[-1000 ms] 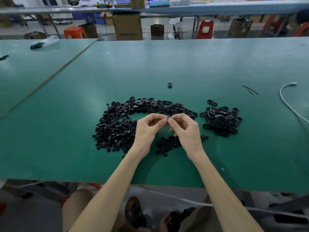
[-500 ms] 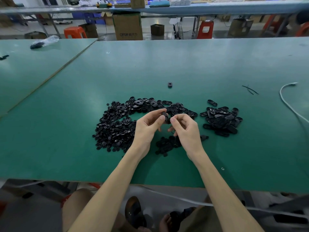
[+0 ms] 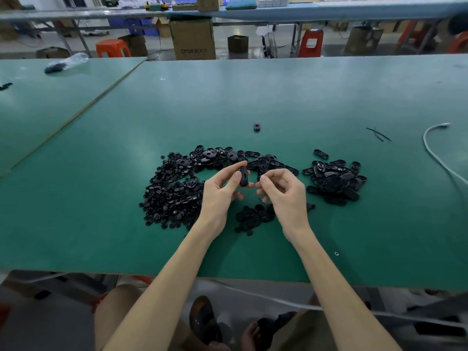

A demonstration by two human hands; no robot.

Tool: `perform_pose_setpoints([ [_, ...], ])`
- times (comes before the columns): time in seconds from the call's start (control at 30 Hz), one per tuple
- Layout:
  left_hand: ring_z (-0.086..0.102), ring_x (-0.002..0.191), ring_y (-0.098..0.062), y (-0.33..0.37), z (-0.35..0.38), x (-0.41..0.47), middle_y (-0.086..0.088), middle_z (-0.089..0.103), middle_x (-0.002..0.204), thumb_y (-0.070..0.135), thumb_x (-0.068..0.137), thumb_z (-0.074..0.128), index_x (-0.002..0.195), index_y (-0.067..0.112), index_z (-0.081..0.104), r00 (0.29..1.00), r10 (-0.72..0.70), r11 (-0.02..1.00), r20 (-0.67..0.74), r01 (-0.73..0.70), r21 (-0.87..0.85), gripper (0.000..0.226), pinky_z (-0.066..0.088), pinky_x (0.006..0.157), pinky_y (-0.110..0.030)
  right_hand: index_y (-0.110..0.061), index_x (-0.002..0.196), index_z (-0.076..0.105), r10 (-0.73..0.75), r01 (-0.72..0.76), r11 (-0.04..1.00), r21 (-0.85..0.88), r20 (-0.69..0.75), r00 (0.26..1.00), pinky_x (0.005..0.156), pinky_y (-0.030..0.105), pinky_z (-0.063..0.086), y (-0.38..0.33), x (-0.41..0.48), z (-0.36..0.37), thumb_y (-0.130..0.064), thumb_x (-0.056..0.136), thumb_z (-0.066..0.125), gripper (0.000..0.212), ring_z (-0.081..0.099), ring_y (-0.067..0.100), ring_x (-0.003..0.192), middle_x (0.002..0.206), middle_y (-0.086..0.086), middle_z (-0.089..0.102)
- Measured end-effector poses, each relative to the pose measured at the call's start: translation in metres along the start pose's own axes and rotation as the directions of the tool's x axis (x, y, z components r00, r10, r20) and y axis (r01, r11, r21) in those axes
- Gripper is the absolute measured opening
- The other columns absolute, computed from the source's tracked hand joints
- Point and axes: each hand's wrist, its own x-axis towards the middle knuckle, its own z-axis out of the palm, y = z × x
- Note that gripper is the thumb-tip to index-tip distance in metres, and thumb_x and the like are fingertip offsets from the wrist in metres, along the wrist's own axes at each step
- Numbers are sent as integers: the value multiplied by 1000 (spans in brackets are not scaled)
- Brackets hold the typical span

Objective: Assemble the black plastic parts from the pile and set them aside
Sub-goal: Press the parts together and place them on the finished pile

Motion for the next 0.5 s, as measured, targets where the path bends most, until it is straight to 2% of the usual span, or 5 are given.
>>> perform_pose_setpoints([
  [0.13, 70, 84, -17, -2, 1, 2, -6, 76, 112, 12, 105, 57, 121, 19, 75, 1000, 12, 999, -20, -11, 41, 25, 45, 58, -23, -9, 94, 70, -11, 10, 1000, 28, 19, 1000, 63, 24, 56, -2, 0, 1, -1, 94, 72, 8, 77, 21, 80, 86, 5, 77],
  [0.27, 64, 74, -10, -5, 2, 2, 2, 74, 98, 15, 106, 57, 116, 20, 77, 999, 21, 996, -51, -16, 86, 23, 42, 54, -19, -9, 94, 71, -8, 8, 1000, 6, 38, 999, 65, 24, 57, -2, 0, 1, 1, 93, 72, 11, 76, 19, 79, 84, 2, 77],
  [0.4, 63, 73, -6, -5, 2, 1, 8, 74, 92, 21, 106, 58, 113, 26, 78, 998, 22, 989, -66, -12, 146, 22, 46, 58, -16, -14, 96, 73, -13, 14, 1000, -5, 46, 999, 68, 26, 58, -1, 0, 0, 1, 93, 72, 15, 75, 20, 79, 87, 0, 77],
  [0.5, 62, 73, -9, -5, 1, 1, 3, 74, 89, 22, 104, 62, 112, 23, 78, 997, 31, 989, -64, -22, 145, 18, 42, 55, -18, -21, 96, 76, -22, 23, 999, -34, 45, 999, 68, 25, 58, 0, 1, 0, -1, 94, 71, 21, 73, 19, 83, 90, -2, 77],
])
